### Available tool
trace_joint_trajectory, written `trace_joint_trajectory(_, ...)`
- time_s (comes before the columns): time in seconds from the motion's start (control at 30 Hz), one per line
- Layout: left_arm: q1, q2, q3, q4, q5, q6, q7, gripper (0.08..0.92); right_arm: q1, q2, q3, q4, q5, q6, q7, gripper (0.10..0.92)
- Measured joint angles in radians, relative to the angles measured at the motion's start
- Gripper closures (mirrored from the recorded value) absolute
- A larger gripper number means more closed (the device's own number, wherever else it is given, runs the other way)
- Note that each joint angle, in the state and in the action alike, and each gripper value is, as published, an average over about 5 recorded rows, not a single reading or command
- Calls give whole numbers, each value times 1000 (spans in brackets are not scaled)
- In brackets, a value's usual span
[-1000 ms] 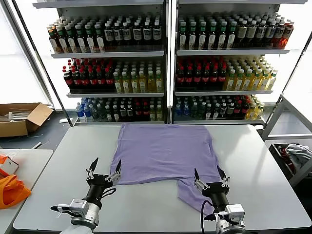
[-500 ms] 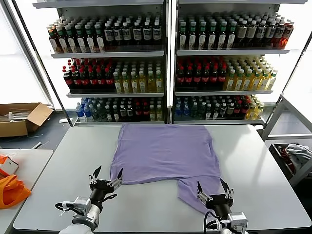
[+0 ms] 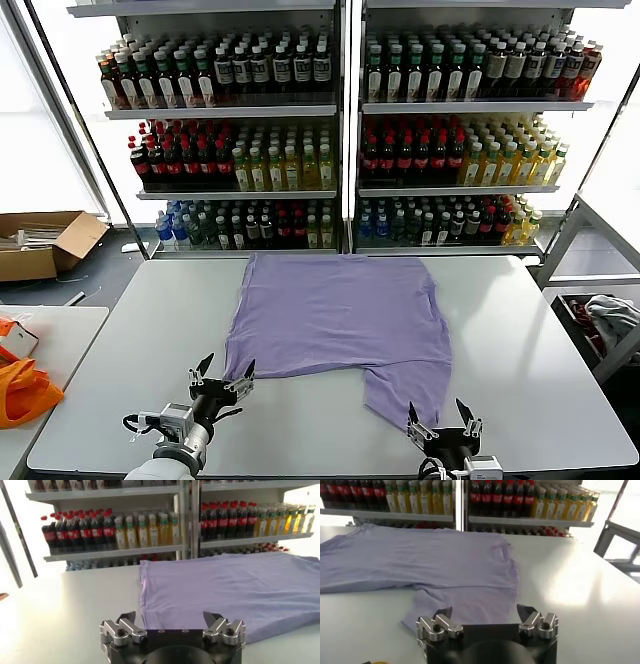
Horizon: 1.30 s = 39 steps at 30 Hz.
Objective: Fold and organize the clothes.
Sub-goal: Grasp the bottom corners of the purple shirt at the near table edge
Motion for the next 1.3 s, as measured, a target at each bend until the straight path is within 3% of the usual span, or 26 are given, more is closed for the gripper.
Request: trace_joint_trajectory(1.3, -29, 26, 4, 83, -54, 15, -1, 177, 13, 66, -44, -65, -34, -26, 22, 206)
